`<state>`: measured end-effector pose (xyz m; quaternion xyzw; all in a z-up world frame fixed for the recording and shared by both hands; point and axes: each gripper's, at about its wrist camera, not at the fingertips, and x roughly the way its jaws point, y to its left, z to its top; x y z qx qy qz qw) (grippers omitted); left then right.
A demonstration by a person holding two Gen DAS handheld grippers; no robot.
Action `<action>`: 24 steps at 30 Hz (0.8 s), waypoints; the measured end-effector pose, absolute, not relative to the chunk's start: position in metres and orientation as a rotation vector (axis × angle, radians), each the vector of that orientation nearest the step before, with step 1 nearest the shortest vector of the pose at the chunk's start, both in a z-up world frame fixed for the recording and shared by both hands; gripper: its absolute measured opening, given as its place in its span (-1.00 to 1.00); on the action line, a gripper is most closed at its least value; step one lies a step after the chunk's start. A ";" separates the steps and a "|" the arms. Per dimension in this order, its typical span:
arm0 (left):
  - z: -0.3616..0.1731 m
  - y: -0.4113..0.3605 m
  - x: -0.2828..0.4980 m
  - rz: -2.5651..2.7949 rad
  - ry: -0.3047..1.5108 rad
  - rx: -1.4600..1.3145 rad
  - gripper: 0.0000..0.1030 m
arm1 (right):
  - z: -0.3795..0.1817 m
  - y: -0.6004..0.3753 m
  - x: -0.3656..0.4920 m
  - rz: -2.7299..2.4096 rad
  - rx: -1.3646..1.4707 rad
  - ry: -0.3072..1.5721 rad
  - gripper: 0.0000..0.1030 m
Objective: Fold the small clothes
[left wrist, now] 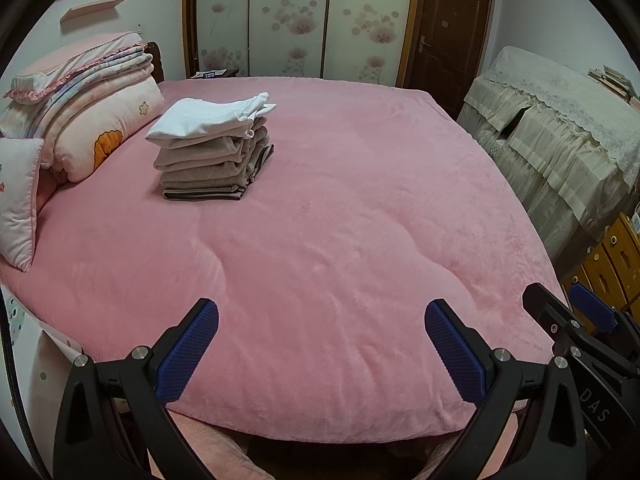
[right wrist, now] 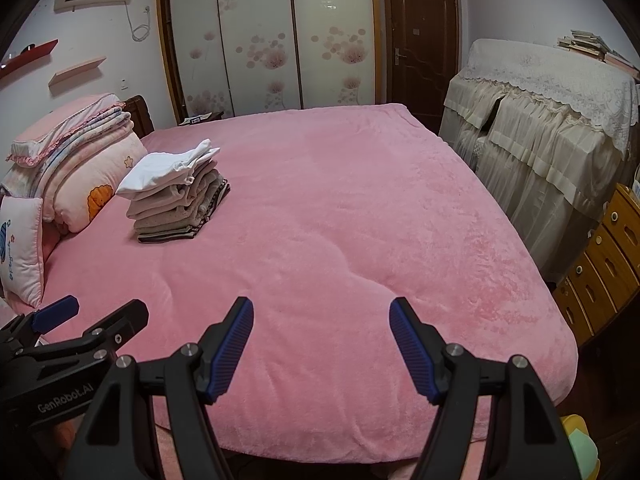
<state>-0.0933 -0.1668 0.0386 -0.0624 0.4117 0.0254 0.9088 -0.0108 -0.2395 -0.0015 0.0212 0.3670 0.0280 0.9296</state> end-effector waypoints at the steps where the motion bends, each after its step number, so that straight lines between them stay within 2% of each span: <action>1: 0.038 -0.167 -0.094 0.051 0.850 -0.129 0.99 | -0.001 -0.241 -0.011 0.058 0.043 0.752 0.38; 24: 0.033 -0.172 -0.092 0.052 0.871 -0.099 0.99 | 0.001 -0.241 -0.012 0.059 0.043 0.755 0.38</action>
